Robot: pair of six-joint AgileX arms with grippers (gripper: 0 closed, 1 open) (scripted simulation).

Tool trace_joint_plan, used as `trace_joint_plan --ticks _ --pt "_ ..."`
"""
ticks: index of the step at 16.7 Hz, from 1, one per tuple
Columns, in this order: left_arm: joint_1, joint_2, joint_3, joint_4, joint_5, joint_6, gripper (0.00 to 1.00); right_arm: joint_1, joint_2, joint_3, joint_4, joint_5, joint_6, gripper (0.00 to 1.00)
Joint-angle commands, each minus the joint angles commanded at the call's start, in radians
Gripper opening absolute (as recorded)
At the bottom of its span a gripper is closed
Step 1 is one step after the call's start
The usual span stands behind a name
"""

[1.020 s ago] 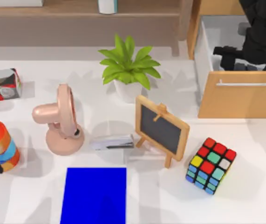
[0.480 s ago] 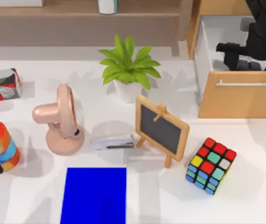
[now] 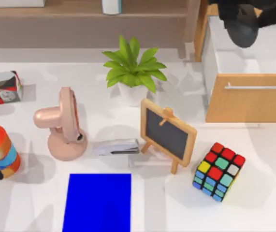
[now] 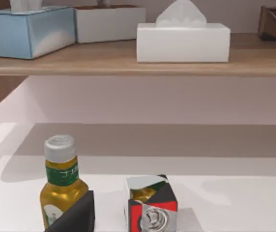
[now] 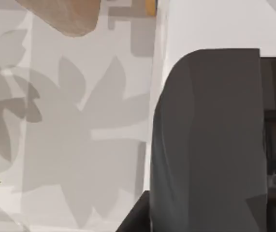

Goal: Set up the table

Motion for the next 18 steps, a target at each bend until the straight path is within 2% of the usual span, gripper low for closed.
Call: trace_joint_plan --ticks 4,8,13,18 --pt "0.0 0.0 0.0 0.0 0.0 0.0 1.0 0.19 -0.047 0.063 0.002 -0.032 0.006 0.0" --pt "0.0 0.0 0.0 0.0 0.0 0.0 1.0 0.395 -0.056 0.028 0.003 -0.045 0.123 0.0" --pt "0.0 0.0 0.0 0.0 0.0 0.0 1.0 0.606 -0.016 -0.134 0.013 -0.017 0.456 0.0" --pt "0.0 0.0 0.0 0.0 0.0 0.0 1.0 0.757 0.075 -0.304 0.08 0.051 0.788 0.0"
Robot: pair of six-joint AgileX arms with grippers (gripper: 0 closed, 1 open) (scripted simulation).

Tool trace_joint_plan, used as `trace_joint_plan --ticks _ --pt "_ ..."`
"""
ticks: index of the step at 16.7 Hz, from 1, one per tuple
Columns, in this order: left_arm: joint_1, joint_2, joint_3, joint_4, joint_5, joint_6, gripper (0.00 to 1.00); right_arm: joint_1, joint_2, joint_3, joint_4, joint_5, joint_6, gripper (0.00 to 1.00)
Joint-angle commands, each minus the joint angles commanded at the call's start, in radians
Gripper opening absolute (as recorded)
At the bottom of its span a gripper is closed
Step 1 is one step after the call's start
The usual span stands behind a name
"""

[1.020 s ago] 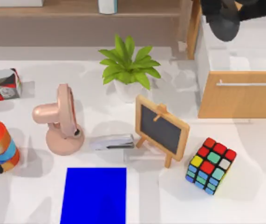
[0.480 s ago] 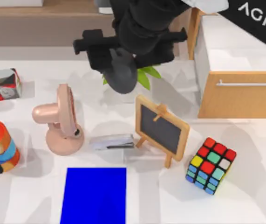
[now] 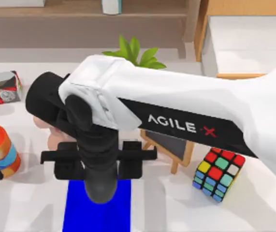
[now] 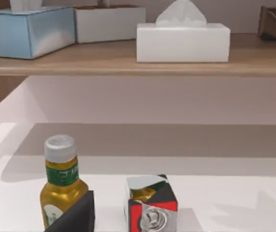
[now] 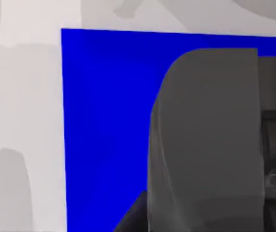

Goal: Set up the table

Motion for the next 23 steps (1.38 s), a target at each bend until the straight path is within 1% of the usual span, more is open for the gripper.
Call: trace_joint_plan --ticks 2,4,23 --pt "0.0 0.0 0.0 0.0 0.0 0.0 1.0 0.038 0.042 -0.029 0.043 0.023 0.072 0.0" --pt "0.0 0.0 0.0 0.0 0.0 0.0 1.0 0.053 0.067 -0.038 0.069 0.035 0.103 0.0" --pt "0.0 0.0 0.0 0.0 0.0 0.0 1.0 0.059 0.044 -0.055 0.063 0.026 0.101 0.0"
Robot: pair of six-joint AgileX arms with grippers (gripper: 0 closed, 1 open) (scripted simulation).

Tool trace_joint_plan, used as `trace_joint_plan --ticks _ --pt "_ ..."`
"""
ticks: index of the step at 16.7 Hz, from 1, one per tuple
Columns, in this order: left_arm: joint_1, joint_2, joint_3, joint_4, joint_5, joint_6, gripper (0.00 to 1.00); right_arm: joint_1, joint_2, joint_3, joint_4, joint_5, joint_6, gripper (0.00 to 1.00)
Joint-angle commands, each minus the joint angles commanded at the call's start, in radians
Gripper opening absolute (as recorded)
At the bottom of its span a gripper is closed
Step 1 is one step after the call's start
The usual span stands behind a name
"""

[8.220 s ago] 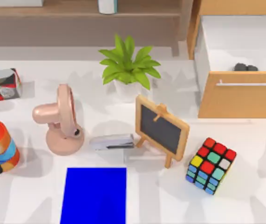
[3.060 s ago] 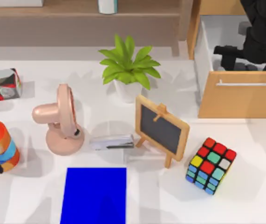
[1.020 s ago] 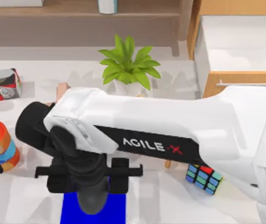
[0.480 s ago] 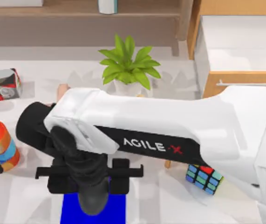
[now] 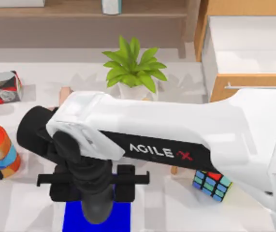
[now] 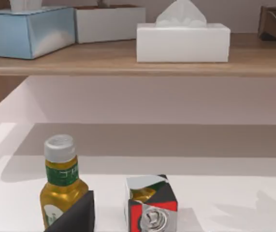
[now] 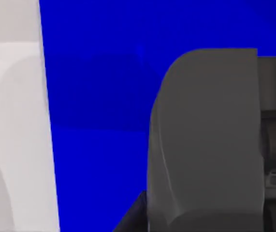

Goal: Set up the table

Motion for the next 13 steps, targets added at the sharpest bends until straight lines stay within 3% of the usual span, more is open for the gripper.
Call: trace_joint_plan --ticks 13 --pt "0.0 0.0 0.0 0.0 0.0 0.0 1.0 -0.007 0.034 -0.004 0.039 0.009 0.001 0.0"
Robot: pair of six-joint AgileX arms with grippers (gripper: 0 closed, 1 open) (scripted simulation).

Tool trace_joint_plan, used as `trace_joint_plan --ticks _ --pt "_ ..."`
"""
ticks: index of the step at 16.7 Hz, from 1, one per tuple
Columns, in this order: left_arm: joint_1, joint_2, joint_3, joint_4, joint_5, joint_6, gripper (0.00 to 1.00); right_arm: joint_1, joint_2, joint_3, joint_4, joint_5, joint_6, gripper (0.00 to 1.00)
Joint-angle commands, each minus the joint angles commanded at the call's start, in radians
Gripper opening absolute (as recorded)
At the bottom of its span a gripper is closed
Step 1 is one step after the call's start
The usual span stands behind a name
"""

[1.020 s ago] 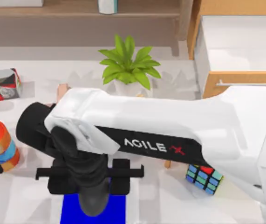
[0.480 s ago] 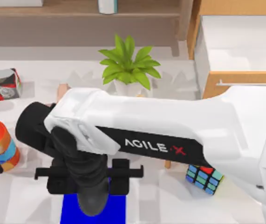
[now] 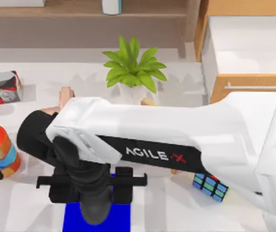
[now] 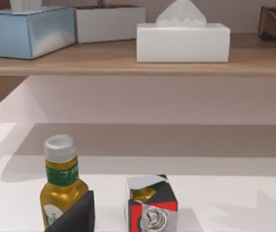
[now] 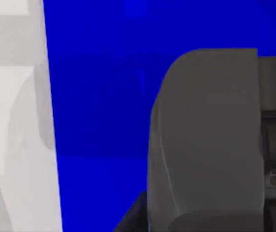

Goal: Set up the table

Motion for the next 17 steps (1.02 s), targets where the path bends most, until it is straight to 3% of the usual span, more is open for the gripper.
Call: trace_joint_plan --ticks 3,16,17 --pt "0.0 0.0 0.0 0.0 0.0 0.0 1.0 0.0 0.0 0.0 0.0 0.0 0.0 0.0" --pt "0.0 0.0 0.0 0.0 0.0 0.0 1.0 0.0 0.0 0.0 0.0 0.0 0.0 0.98" --pt "0.0 0.0 0.0 0.0 0.0 0.0 1.0 0.0 0.0 0.0 0.0 0.0 0.0 1.0"
